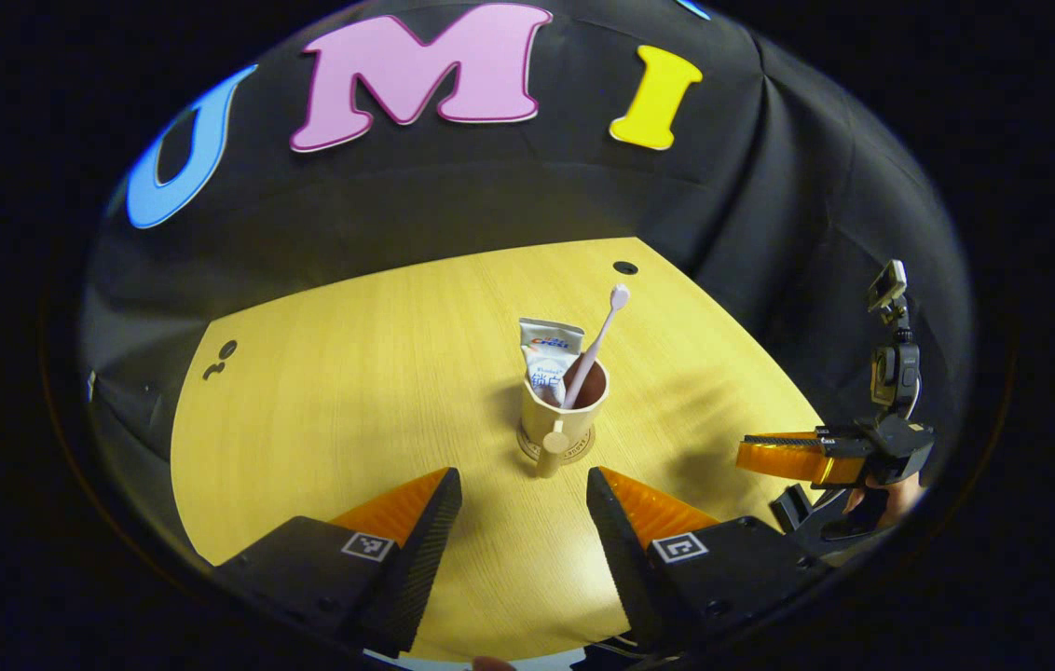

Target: Put the toothbrush and toothpaste on the desktop into the cup, then pick up the cup and place it on the coaster on the desktop.

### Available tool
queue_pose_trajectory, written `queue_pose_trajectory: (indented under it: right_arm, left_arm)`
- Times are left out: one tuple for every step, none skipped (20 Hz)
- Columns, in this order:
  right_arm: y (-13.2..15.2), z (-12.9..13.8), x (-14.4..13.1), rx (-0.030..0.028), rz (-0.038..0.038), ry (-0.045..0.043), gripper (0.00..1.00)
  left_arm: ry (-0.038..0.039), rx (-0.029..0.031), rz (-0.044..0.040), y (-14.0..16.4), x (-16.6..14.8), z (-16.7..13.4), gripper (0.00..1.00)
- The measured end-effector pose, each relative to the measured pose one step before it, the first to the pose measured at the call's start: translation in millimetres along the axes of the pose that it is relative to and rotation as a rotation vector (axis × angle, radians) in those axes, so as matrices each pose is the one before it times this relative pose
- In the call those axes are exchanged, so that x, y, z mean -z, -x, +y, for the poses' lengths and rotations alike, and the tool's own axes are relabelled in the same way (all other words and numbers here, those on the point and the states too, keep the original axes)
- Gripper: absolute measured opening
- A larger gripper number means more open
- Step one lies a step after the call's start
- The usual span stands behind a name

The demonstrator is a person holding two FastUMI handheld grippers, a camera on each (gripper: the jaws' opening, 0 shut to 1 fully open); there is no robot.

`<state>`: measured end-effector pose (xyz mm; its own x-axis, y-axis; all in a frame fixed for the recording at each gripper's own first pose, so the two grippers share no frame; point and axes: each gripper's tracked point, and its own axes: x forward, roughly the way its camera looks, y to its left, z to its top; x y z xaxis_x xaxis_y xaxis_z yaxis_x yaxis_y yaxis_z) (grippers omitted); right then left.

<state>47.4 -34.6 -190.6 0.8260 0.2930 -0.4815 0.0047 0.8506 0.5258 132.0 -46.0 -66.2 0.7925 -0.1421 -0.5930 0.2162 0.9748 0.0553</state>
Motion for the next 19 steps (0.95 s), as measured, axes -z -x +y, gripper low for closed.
queue_pose_trajectory:
  right_arm:
    - [-0.10, 2.48, 0.31, -0.00149, 0.00237, 0.00856, 0.30]
    - [0.67, 2.12, 0.71, -0.00202, 0.00367, 0.00709, 0.30]
    - [0.74, 2.00, 0.07, -0.00118, 0.00103, 0.00508, 0.30]
    - [0.56, 3.12, 0.22, -0.00192, 0.00183, 0.00495, 0.30]
    - [1.01, 2.63, 0.57, -0.00131, 0.00044, 0.00618, 0.30]
    - [0.65, 1.85, -0.30, -0.00287, 0.00056, 0.00497, 0.30]
    - [0.55, 3.08, -0.82, -0.00352, -0.00158, 0.00479, 0.30]
    - [1.96, 2.75, 0.23, -0.00331, -0.00172, 0.00617, 0.31]
    - [0.60, 2.38, 0.42, -0.00286, -0.00160, 0.00589, 0.31]
    - [1.17, 2.63, 1.11, -0.00288, -0.00022, 0.00455, 0.31]
    - [0.16, 1.92, 1.33, -0.00144, 0.00137, 0.00392, 0.32]
    - [1.79, 2.39, 2.12, -0.00138, 0.00046, 0.00439, 0.14]
    - [0.78, 3.35, 1.36, -0.00256, -0.00098, 0.00415, 0.31]
    - [1.38, 3.25, 1.29, -0.00306, 0.00056, 0.00463, 0.14]
    - [2.71, 3.45, 0.73, -0.00365, -0.00136, 0.00597, 0.36]
    - [0.64, 3.95, 0.00, -0.00441, -0.00320, 0.01035, 0.19]
    - [1.88, 4.98, 2.04, -0.00808, -0.00110, 0.00715, 0.38]
    - [1.02, 3.81, 1.26, -0.00709, -0.00022, 0.00410, 0.39]
    - [1.52, 4.67, 0.70, -0.00678, -0.00140, 0.00262, 0.42]
  left_arm:
    - [0.02172, -0.01146, -0.01923, 5.77, 0.98, 4.46, 0.85]
    - [0.01856, -0.01173, -0.02198, 6.97, 1.40, 4.93, 0.85]
    - [0.01463, -0.01152, -0.01958, 5.45, 0.69, 3.93, 0.85]
    - [0.01154, -0.00053, -0.01330, 4.89, 3.88, 1.93, 0.85]
    - [0.00914, 0.00272, -0.01385, 9.96, 1.60, 1.99, 0.85]
    - [0.00590, -0.00204, -0.01819, 6.82, 0.90, 2.72, 0.86]
    - [0.00342, -0.00391, -0.02092, 5.46, 0.70, 2.60, 0.86]
    - [0.00427, -0.00263, -0.02096, 5.38, 1.26, 2.18, 0.87]
    - [0.00498, -0.00208, -0.02030, 4.77, 0.17, 1.50, 0.88]
    - [0.00636, -0.00168, -0.01785, 4.02, 1.39, 0.63, 0.88]
    - [0.00938, -0.00228, -0.01451, 3.51, 0.70, 0.57, 0.88]
    - [0.01393, 0.00075, -0.01192, 3.62, 3.86, 0.35, 0.88]
    - [0.00818, 0.00017, -0.00319, 2.65, 3.62, 0.61, 0.88]
    - [0.00647, -0.00228, -0.00236, 1.27, 2.63, 1.31, 0.88]
    - [0.00230, -0.00046, -0.00239, 3.91, 3.40, 1.23, 0.88]
    - [-0.00251, 0.00003, -0.00370, 0.32, 3.28, 1.97, 0.88]
    - [-0.00578, -0.00289, -0.00182, 1.17, 4.12, 1.73, 0.88]
    - [-0.00410, -0.00099, -0.00034, 1.67, 3.06, 1.14, 0.88]
    - [-0.00084, -0.00001, -0.00014, 0.91, 3.81, 1.22, 0.88]
